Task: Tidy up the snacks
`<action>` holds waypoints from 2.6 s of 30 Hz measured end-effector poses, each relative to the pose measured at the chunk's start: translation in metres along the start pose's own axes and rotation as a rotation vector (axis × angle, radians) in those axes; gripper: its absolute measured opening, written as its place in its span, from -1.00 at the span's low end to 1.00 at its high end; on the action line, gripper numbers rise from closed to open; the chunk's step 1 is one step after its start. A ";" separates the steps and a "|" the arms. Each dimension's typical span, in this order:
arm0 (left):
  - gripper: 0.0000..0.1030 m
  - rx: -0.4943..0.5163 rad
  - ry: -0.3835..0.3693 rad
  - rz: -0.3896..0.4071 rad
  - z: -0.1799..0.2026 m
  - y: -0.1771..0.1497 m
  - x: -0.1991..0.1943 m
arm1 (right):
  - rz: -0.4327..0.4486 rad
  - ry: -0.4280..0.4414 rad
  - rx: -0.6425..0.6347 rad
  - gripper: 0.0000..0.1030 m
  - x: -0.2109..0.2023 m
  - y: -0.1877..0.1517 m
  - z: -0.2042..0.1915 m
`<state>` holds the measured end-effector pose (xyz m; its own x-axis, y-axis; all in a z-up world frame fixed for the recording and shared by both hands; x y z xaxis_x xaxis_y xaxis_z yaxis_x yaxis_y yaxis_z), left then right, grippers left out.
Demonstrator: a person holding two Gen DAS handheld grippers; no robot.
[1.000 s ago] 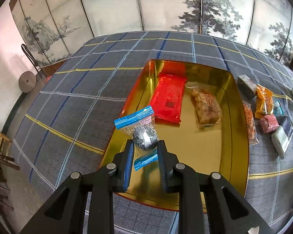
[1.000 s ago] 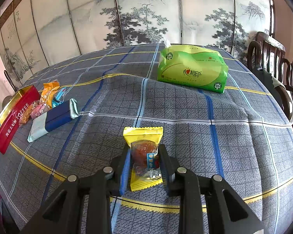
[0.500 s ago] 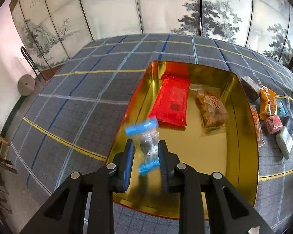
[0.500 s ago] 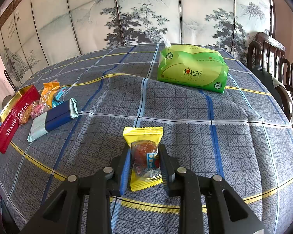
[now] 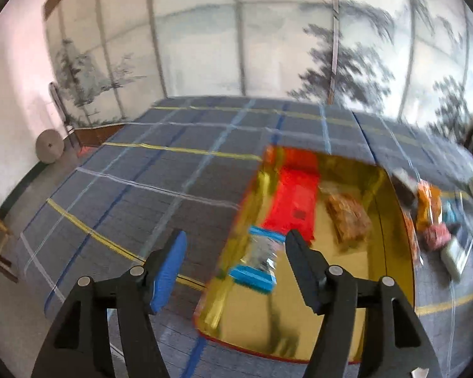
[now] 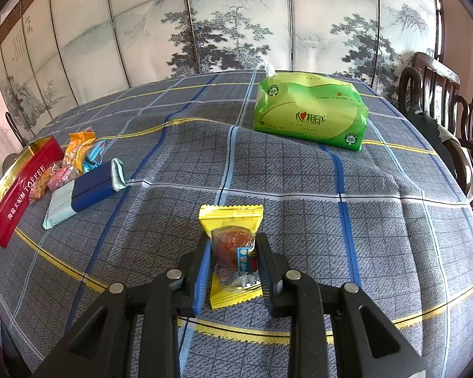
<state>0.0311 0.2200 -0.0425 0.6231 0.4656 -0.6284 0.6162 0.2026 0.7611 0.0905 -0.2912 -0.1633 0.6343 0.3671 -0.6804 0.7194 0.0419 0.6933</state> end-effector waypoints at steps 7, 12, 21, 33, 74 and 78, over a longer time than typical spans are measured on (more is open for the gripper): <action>0.28 -0.149 0.141 0.060 -0.047 0.009 0.009 | -0.010 -0.017 0.008 -0.46 -0.002 -0.001 0.002; 0.38 -0.216 0.203 0.037 -0.073 0.004 0.034 | 0.019 -0.005 0.011 -0.46 -0.017 0.001 -0.012; 0.38 -0.297 0.239 -0.063 -0.100 -0.012 0.072 | 0.087 0.113 -0.111 -0.46 -0.039 0.032 -0.096; 0.41 -0.261 0.250 -0.026 -0.092 -0.010 0.069 | 0.066 0.459 -0.282 -0.46 -0.017 0.067 -0.267; 0.70 -0.260 0.250 0.033 -0.089 -0.008 0.059 | -0.185 0.340 -0.224 -0.15 0.090 0.066 -0.283; 0.70 -0.261 0.247 0.030 -0.089 -0.009 0.060 | -0.220 0.315 -0.253 -0.15 0.108 0.061 -0.292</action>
<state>0.0200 0.3223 -0.0730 0.4837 0.6627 -0.5717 0.4360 0.3840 0.8139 0.1203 0.0225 -0.1249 0.3289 0.5871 -0.7397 0.7109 0.3617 0.6032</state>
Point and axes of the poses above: each gripper's, at about its wrist camera, not at the fingertips, and x roughly the way its jaws point, z to its right, y to its top, the point moved 2 cm from there along x, roughly the way its jaws point, and after that the axes turned 10 degrees about y, right-handed, at the moved point
